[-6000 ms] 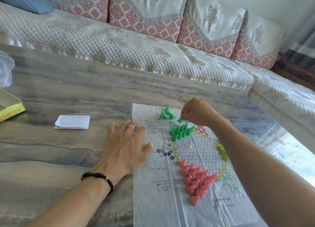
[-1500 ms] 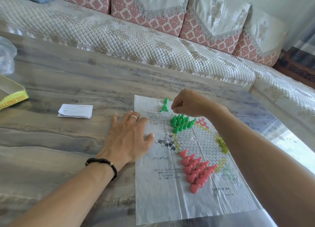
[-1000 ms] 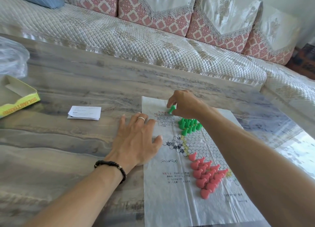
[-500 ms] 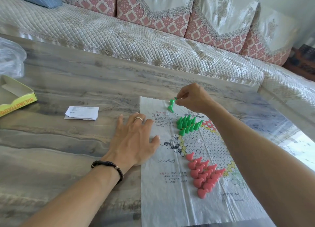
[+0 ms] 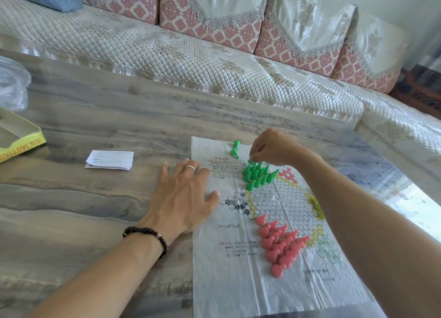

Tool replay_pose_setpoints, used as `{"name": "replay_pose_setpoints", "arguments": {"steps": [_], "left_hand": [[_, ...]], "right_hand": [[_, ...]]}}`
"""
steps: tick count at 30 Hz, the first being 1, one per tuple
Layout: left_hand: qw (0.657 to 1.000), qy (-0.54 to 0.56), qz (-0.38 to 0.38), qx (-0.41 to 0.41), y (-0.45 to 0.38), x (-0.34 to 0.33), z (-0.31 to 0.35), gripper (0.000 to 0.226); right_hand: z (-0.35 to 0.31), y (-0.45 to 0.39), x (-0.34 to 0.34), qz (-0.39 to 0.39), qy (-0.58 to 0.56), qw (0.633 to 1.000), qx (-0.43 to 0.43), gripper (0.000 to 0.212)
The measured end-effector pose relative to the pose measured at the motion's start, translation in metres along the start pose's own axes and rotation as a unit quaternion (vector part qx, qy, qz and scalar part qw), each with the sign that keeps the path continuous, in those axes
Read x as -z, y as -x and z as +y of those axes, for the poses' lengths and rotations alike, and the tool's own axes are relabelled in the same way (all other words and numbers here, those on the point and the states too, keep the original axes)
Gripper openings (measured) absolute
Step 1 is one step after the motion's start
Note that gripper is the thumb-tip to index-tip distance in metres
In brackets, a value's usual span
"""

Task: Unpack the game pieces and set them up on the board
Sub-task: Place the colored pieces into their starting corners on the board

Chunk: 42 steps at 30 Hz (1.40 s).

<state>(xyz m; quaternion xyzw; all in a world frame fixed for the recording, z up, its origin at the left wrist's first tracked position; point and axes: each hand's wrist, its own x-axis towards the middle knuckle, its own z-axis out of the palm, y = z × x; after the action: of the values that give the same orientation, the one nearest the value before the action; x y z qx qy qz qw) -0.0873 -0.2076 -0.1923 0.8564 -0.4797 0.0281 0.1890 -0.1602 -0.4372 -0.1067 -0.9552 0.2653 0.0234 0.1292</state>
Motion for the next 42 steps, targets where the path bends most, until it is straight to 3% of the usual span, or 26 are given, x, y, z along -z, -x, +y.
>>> {"name": "replay_pose_setpoints", "arguments": {"steps": [10,17,24,36,42], "left_hand": [[1.000,0.002,-0.001,0.002,0.000,-0.001,0.000,0.057],[1.000,-0.003,0.003,0.001,0.000,-0.001,0.000,0.056],[1.000,-0.003,0.002,0.002,0.000,0.001,0.002,0.054],[1.000,-0.007,0.002,0.000,0.001,0.002,0.002,0.054],[1.000,-0.004,0.000,0.001,0.000,0.003,0.003,0.054]], "right_hand": [[0.000,-0.002,-0.002,-0.002,0.003,1.000,-0.009,0.012],[-0.009,-0.005,-0.002,0.058,-0.007,0.998,0.018,0.013],[-0.026,-0.016,-0.012,0.056,0.010,0.998,0.017,0.021],[-0.033,-0.024,-0.024,0.032,0.038,0.998,0.026,0.012],[-0.027,-0.024,-0.007,0.084,0.011,0.996,0.020,0.011]]}}
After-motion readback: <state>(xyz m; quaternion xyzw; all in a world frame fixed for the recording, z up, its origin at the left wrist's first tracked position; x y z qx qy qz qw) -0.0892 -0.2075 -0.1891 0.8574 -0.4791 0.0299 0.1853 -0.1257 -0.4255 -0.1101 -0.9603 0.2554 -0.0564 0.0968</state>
